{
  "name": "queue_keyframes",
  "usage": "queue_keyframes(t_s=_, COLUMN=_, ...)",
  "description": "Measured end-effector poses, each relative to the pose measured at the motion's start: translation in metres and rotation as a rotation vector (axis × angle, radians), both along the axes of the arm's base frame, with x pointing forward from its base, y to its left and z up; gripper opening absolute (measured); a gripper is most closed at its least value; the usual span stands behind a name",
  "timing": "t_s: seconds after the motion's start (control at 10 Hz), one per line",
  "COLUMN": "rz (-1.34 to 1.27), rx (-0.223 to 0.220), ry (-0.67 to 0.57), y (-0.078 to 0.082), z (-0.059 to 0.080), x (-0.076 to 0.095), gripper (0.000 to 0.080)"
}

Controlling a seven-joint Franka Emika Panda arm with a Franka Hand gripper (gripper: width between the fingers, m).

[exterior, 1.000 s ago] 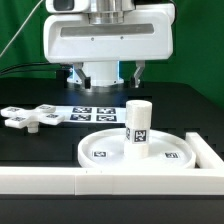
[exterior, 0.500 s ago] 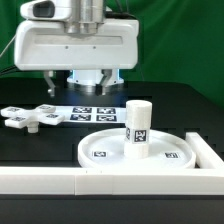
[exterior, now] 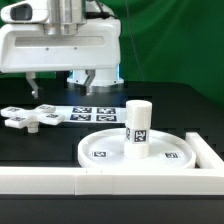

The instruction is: Assemble round table

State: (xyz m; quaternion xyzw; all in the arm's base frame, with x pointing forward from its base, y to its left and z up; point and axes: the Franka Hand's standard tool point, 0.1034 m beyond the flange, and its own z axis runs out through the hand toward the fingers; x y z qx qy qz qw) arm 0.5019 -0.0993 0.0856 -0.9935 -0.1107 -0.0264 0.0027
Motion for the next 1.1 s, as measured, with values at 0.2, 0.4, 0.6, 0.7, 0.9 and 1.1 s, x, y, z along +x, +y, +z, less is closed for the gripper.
queue_keyframes(t_s=0.2, rz=0.016, rx=-0.017, ry=-0.001, y=-0.016, z=-0.009, x=-0.019, gripper=0.0649)
queue_keyframes(t_s=0.4, rz=-0.025, rx=-0.012, ry=0.004, y=-0.038, z=-0.026, x=-0.039, gripper=0.0649)
queue_keyframes(t_s=0.6, rz=-0.02, rx=-0.011, ry=0.005, y=-0.035, z=-0.025, x=-0.036, gripper=0.0649)
queue_keyframes(t_s=0.7, rz=-0.021, rx=-0.011, ry=0.007, y=-0.035, z=-0.026, x=-0.037, gripper=0.0649)
queue_keyframes(t_s=0.9, rz=0.025, rx=-0.016, ry=0.017, y=-0.042, z=-0.032, x=-0.043, gripper=0.0649)
queue_keyframes(t_s=1.1, rz=0.053, rx=-0.023, ry=0.017, y=-0.048, z=-0.035, x=-0.053, gripper=0.0649)
